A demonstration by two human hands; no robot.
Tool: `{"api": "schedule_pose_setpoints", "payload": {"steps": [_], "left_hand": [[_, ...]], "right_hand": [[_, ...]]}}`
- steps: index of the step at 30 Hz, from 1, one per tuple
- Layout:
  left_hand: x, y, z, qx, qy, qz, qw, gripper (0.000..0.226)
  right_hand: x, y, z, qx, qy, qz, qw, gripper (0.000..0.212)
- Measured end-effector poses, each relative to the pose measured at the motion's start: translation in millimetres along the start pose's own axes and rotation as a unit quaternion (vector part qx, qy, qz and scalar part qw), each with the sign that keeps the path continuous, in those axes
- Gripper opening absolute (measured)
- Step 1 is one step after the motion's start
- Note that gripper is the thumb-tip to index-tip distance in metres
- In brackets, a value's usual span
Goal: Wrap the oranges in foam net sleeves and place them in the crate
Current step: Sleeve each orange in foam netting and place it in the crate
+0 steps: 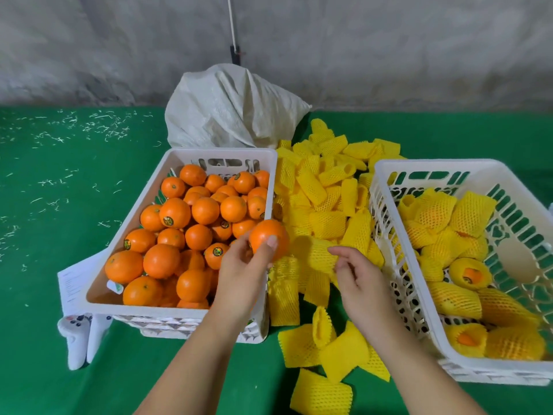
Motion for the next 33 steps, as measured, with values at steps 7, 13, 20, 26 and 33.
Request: {"api": "schedule_pose_setpoints", "payload": {"steps": [7,13,20,26,33], "left_hand": [[-20,-18,0,-0.188,0.117,0.167,0.961,0.101],[-24,-16,3,-0.223,0.165,0.248,0.928,0.105],[-16,-22,6,-0.249,0.119,0.152,0.949,0.100],[-17,-13,6,-0.130,0.082,0.173,0.973,0.105],[-18,-9,9,-0.132,0.025,0.080,0.988,0.066]], "right_hand": [[-22,-34,-6,0.035,-0.066,-0.222,0.972,0.043],[-25,-42,-13,0.012,-0.078,-0.115,0.990,0.038],[-20,-51,-11,0.087,-0.079,-0.120,0.986,0.040],[-29,-43,-6,0.130,-0.040,-0.153,0.979,0.040],[-47,-47,4,0.066,-0.012,-0.114,0.991,0.018]]}}
Point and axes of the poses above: each hand's wrist, its own z-axis away from the middle knuckle, its own y-axis out of the back of the hand, x = y × z, the point moved 6 cm from there along -z, towards the middle knuckle
